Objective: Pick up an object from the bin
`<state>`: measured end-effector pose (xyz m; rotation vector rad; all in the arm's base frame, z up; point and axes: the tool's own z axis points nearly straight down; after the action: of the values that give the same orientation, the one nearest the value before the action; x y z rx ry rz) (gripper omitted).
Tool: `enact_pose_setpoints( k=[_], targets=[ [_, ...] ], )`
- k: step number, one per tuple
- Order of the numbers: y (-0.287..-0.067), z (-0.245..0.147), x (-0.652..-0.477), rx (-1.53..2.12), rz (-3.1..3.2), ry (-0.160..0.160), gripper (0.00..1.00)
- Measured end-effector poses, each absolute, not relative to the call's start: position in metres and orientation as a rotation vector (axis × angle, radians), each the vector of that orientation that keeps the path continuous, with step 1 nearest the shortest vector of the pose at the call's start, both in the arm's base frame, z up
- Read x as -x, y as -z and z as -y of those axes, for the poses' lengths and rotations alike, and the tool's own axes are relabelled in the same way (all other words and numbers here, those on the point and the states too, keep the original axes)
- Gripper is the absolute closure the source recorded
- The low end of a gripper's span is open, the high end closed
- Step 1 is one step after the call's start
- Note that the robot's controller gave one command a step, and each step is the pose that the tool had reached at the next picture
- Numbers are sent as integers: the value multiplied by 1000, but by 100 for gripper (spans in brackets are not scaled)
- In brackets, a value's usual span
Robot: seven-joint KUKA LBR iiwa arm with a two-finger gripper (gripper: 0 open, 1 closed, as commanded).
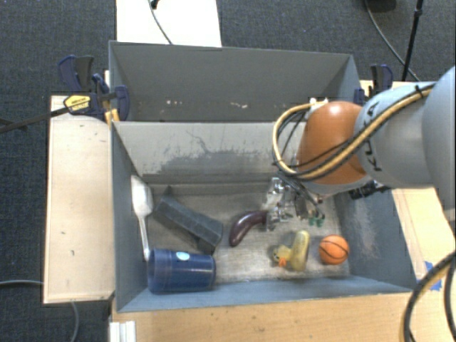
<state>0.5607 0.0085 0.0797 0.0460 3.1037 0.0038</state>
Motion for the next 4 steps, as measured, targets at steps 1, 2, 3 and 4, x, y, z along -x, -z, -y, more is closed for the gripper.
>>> enact_pose_setpoints(
  k=[1, 2, 3, 4],
  targets=[
    [-80, -9, -561, -46, -3104, -4, 100],
    [-80, -8, -560, -46, -3108, -4, 100],
    [-111, -26, -569, 65, -3131, 0, 100],
    [-115, -32, -566, 118, -3150, -2, 100]
  ],
)
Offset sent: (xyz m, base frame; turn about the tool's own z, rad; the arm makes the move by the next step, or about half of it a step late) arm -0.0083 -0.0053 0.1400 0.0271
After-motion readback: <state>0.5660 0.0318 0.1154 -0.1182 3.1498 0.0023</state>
